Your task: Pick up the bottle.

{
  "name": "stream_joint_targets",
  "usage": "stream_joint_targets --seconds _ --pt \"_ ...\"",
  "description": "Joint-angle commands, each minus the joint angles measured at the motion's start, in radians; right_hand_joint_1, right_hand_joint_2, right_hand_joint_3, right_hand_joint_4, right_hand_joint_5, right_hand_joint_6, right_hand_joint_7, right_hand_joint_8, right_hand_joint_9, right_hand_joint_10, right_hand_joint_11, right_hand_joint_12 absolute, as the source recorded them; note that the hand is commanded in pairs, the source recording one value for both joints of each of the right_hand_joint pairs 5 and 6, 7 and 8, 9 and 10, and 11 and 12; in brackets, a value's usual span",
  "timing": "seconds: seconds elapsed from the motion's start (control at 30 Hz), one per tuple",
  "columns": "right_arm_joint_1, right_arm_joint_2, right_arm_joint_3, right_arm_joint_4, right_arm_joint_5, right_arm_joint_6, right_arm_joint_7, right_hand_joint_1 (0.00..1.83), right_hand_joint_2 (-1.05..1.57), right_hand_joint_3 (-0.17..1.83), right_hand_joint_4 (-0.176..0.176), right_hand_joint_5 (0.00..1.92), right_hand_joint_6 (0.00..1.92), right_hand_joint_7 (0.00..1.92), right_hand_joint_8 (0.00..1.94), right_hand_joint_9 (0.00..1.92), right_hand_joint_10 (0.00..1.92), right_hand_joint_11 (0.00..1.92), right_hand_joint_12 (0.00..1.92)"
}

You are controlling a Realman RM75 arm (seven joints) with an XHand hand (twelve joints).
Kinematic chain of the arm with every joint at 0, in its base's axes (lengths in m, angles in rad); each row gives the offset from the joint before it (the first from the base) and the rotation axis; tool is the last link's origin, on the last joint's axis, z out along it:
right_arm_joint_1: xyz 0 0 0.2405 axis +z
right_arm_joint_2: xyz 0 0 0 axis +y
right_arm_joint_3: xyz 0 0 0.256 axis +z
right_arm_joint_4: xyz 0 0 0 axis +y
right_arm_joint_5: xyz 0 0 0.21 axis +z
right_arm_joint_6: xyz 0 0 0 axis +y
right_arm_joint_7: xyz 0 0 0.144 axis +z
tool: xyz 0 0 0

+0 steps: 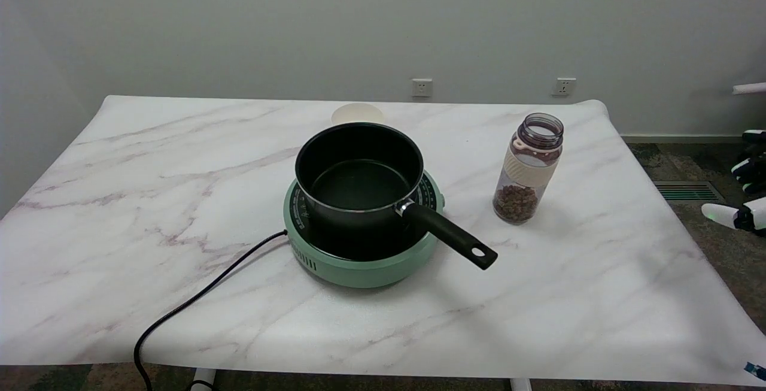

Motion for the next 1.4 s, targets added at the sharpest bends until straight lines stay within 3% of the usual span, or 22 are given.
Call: stream_joint_targets --seconds 0.03,0.2,0.33,0.6,1.4 --pt "0.050 0.020 -0.122 0.117 0.111 -0.067 0.209 1.26 -0.56 1.13 0.000 0.35 0.35 0.82 0.82 0.84 0.84 0.96 0.96" --pt "0.040 0.017 -0.148 0.225 0.122 -0.144 0.388 1.25 -0.69 1.21 0.000 0.34 0.34 0.66 0.66 0.71 0.71 0.84 0.84" --pt "0.046 0.018 -0.209 0.240 0.122 -0.138 0.546 1.24 -0.74 1.14 0.000 0.38 0.38 0.57 0.57 0.67 0.67 0.78 0.78" --pt "0.043 0.016 -0.279 0.273 0.122 -0.082 0.721 1.19 -0.76 1.18 0.000 0.21 0.21 0.46 0.46 0.56 0.56 0.73 0.73" --pt "0.070 -0.005 -0.434 0.229 0.123 0.025 0.832 1.12 -0.74 0.95 0.000 0.18 0.18 0.48 0.48 0.53 0.53 0.67 0.67"
